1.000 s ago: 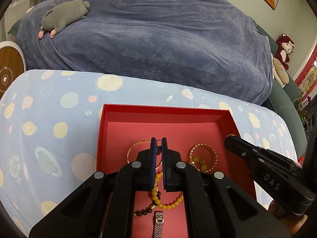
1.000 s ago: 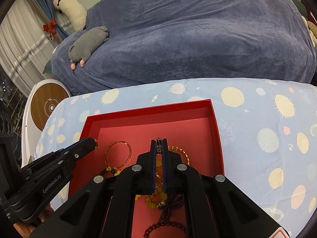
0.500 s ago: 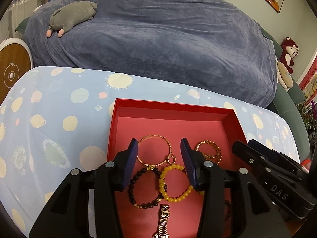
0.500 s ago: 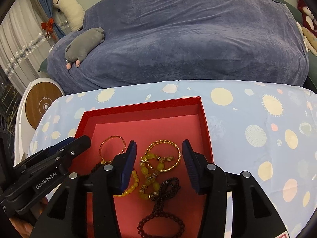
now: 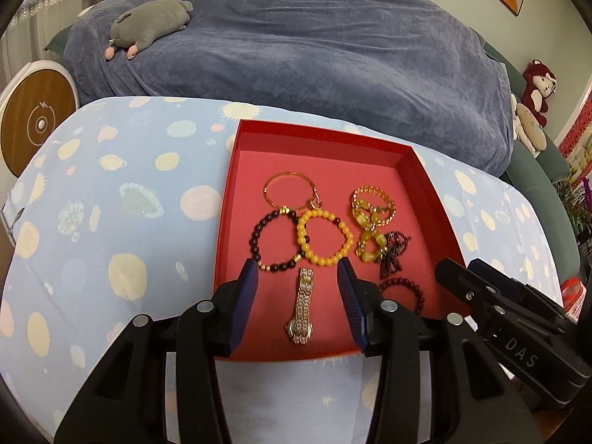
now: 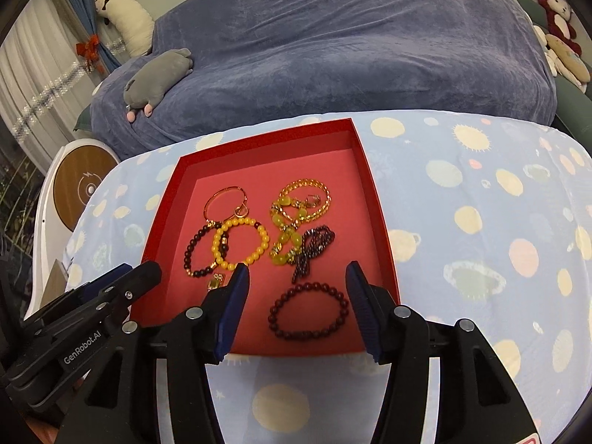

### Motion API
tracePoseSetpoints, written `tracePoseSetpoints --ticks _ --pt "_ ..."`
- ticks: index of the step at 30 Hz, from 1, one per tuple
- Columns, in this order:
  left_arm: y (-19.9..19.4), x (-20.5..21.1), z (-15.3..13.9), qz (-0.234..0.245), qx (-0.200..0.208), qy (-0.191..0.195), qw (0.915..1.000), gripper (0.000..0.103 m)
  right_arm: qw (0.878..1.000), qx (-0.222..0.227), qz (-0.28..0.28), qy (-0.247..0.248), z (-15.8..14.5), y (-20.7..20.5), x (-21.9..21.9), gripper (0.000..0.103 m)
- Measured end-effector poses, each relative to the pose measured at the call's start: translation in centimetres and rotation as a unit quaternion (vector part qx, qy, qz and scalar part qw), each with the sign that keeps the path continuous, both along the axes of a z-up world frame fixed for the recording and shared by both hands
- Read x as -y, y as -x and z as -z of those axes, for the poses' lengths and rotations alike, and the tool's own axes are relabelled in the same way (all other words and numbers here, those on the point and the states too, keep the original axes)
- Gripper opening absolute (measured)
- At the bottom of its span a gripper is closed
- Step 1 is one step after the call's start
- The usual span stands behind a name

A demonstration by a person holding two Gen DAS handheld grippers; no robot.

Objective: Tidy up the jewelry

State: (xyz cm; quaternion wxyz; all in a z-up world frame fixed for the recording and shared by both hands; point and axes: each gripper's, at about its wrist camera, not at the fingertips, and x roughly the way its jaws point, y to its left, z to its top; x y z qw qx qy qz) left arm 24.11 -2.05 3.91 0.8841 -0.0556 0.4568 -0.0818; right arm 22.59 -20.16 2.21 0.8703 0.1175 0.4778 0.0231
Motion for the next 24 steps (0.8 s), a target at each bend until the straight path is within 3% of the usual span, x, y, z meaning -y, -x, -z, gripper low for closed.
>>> tracePoseSetpoints --ticks 11,17,24 --pt "5.6 0.2 -0.2 -0.007 -0.016 -0.01 0.9998 0.044 1.0 -0.005 0.012 0.021 -0.4 6.4 -0.5 0.053" --pt "7.4 0.3 -0.5 -0.009 -0.013 -0.02 0.9997 0.053 1.0 0.001 0.004 0.03 -0.8 8.5 -0.8 0.068" --pt "8.9 0.6 -0.6 -0.008 -0.005 -0.043 0.999 0.056 0.999 0.006 0.008 0.04 -1.2 9.7 -0.8 0.075"
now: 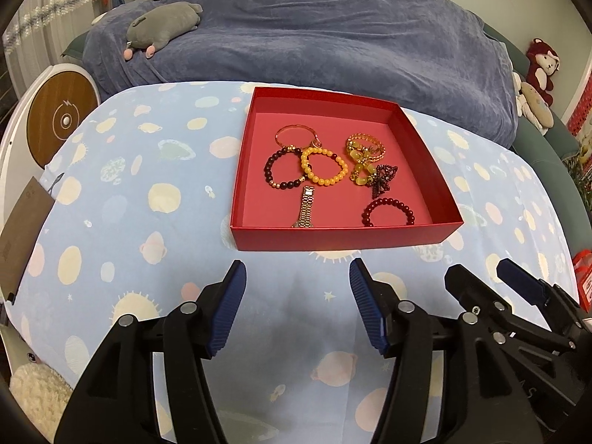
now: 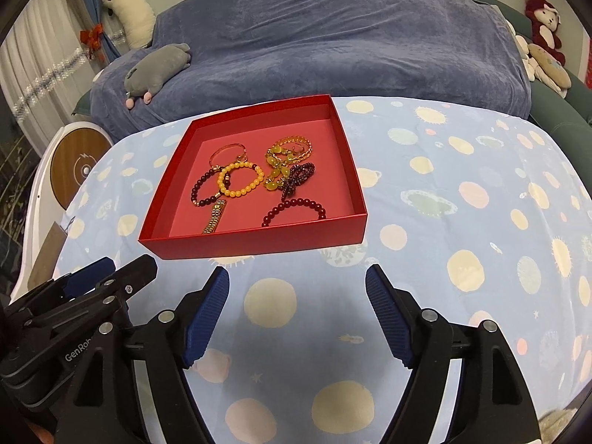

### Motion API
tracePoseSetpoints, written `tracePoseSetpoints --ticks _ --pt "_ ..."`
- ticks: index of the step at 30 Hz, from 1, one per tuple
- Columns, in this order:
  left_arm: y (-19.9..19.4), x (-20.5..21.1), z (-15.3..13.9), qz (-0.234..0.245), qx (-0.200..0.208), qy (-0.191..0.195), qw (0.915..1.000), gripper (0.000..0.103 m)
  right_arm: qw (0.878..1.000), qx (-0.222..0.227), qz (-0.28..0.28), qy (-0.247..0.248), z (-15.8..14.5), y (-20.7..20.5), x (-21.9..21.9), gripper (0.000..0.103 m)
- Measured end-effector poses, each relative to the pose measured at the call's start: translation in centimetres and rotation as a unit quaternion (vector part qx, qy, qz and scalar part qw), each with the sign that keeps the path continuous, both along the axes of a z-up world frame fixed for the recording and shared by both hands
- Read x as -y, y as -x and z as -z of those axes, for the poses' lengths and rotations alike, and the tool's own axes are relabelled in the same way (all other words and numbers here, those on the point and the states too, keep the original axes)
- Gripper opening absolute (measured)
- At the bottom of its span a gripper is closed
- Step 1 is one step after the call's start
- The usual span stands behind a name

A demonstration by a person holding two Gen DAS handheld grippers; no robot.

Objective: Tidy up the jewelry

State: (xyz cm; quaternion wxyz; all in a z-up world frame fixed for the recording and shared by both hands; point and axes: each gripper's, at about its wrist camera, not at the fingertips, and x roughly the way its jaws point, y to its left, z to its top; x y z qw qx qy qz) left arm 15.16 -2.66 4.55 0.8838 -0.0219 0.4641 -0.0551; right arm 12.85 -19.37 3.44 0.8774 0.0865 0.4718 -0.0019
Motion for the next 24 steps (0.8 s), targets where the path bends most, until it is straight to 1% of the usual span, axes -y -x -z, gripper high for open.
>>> tracePoseSetpoints --ticks 4,7,9,15,16,17,20,24 --pt "0.6 0.0 -0.1 -0.006 0.004 -0.008 0.9999 0.058 1.0 0.0 -0.004 -0.001 -0.1 0.5 -0.1 0.076" --pt "0.9 -0.3 -0.1 -0.014 0.006 -0.012 0.9998 0.063 1.0 0.003 -0.003 -0.001 -0.3 0.8 0.0 0.078" --pt "1.1 -0.4 -0.1 -0.018 0.007 -0.014 0.9997 0.063 1.0 0.007 0.0 0.002 -0.4 1.1 -0.1 0.083" --pt "1.6 -0.5 0.1 -0.017 0.005 -0.02 0.9996 0.063 1.0 0.015 0.007 0.003 -0.5 1.6 -0.1 0.086" --pt "1.6 -0.4 0.1 -0.016 0.004 -0.024 0.9996 0.063 1.0 0.011 0.006 0.0 -0.4 1.6 -0.1 0.087" --pt "1.7 -0.5 0.2 -0.02 0.004 -0.029 0.9994 0.063 1.0 0.002 0.006 -0.001 -0.3 1.5 0.0 0.096" --pt "1.8 -0.6 0.5 -0.02 0.0 -0.027 0.9994 0.065 1.0 -0.007 0.003 0.002 0.0 1.4 0.1 0.096" --pt "2.0 -0.7 0.6 -0.023 0.001 -0.03 0.9993 0.065 1.0 0.001 0.005 0.013 -0.2 1.7 -0.2 0.096"
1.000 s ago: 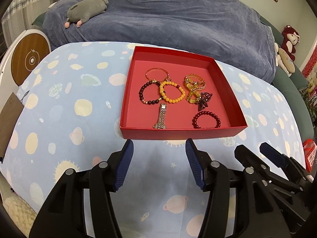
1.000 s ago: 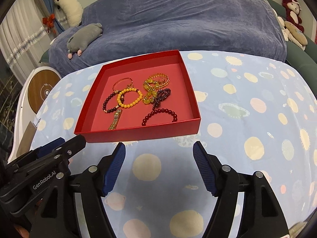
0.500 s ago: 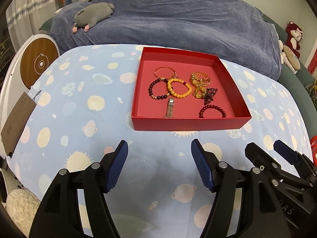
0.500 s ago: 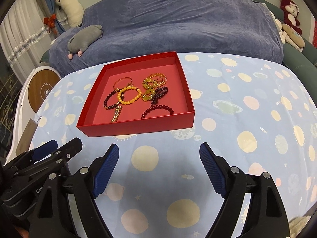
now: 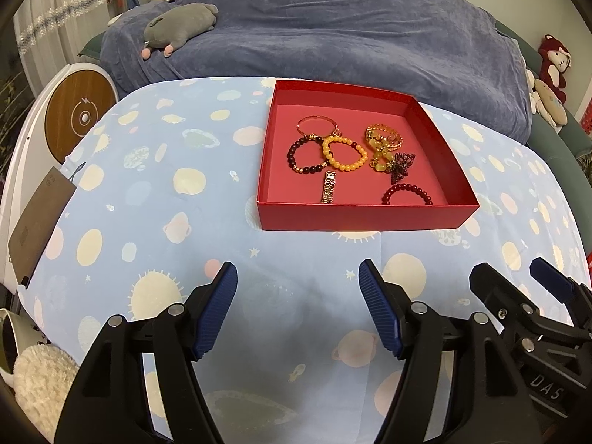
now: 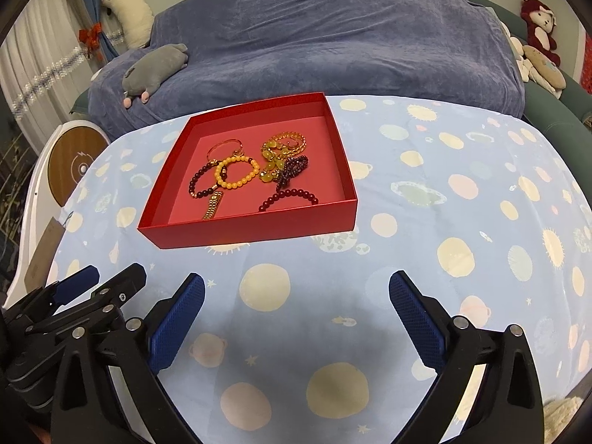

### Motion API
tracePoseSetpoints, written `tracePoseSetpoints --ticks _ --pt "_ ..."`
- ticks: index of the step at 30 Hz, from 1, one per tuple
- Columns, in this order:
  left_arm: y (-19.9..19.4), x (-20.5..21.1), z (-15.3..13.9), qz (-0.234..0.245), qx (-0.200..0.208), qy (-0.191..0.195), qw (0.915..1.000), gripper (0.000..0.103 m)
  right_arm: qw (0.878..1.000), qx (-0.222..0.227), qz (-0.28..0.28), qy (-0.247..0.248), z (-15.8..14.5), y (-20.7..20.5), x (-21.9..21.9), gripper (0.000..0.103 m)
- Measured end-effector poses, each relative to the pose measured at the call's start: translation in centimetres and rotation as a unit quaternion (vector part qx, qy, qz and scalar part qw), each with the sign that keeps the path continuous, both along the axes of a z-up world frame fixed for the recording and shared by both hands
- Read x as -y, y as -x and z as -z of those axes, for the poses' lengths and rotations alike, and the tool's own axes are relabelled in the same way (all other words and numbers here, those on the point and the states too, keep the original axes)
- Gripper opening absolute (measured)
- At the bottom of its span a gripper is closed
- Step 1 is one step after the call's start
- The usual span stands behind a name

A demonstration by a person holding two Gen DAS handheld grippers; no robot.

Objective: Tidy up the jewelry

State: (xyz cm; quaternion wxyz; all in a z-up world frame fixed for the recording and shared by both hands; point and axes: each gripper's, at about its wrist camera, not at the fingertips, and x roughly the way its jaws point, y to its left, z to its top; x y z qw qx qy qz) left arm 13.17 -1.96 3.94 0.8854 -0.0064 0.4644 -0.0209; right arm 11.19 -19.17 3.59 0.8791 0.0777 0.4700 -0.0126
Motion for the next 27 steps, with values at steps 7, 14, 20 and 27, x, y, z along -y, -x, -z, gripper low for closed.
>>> tracePoseSetpoints --ticks 7,14,20,27 --pt "-0.03 0.08 -0.08 -0.011 0.009 -0.017 0.9998 0.073 1.0 0.001 0.007 0.006 0.06 0.08 0.0 0.096" --pt "-0.17 -0.16 -0.14 -0.026 0.014 -0.027 0.9992 0.09 1.0 0.0 0.014 0.003 0.13 0.04 0.54 0.096" --pt "-0.33 -0.19 -0.03 -0.024 0.011 -0.031 0.9991 0.093 1.0 0.0 0.014 0.006 0.19 0.01 0.54 0.096" --pt "-0.53 -0.72 -0.02 -0.04 0.01 -0.026 0.9988 0.093 1.0 -0.001 0.017 0.01 0.34 -0.02 0.87 0.096"
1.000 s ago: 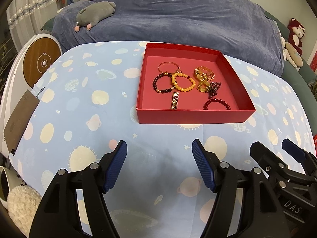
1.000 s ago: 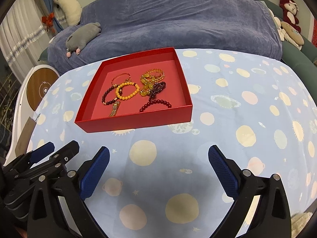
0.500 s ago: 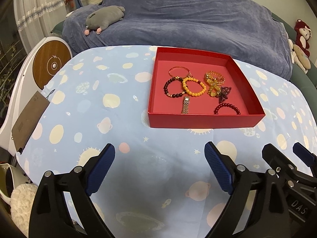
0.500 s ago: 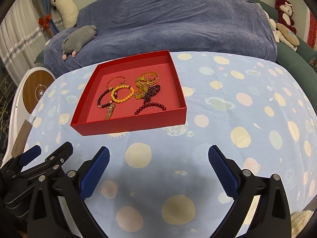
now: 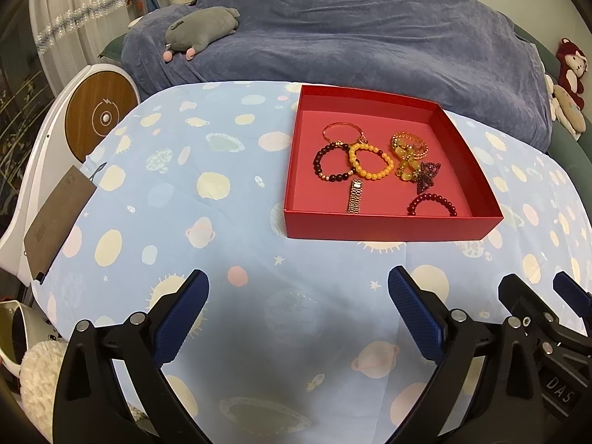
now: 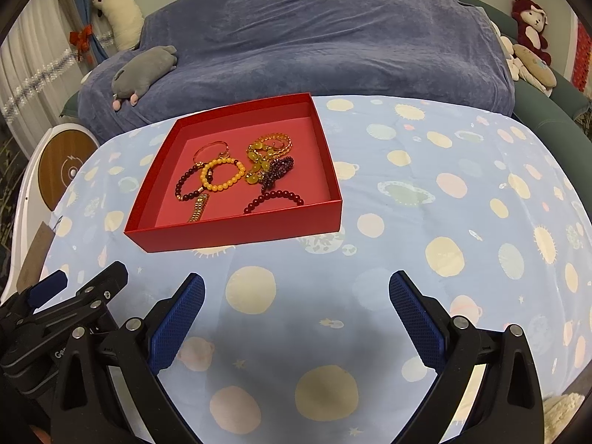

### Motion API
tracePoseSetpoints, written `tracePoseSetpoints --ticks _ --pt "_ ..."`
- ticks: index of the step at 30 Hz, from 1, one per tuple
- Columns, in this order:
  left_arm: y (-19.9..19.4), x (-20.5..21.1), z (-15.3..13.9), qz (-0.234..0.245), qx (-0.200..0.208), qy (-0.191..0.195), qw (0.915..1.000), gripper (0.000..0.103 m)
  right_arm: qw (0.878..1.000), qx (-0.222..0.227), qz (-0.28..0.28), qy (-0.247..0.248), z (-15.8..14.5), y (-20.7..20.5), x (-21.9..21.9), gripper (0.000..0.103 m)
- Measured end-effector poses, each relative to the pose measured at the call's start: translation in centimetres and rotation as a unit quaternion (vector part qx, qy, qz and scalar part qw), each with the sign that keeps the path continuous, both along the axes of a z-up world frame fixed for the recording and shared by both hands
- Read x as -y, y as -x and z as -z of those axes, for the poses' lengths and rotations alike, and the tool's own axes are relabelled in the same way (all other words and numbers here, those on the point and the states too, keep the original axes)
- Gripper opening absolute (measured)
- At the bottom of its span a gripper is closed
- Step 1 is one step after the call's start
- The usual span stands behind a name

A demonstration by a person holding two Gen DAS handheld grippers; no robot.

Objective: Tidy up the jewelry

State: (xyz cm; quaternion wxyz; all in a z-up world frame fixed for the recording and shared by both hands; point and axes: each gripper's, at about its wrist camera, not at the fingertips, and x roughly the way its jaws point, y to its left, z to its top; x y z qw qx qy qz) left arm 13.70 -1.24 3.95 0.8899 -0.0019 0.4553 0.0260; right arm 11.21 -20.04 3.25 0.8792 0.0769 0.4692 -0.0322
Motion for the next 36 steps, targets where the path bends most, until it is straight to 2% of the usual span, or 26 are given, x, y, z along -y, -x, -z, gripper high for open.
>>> tracePoseSetpoints --ticks 36 --pt "-0.01 0.06 -0.7 -0.006 0.012 0.001 0.9999 0.094 1.0 0.004 -0.006 0.003 -0.52 0.06 -0.63 0.096"
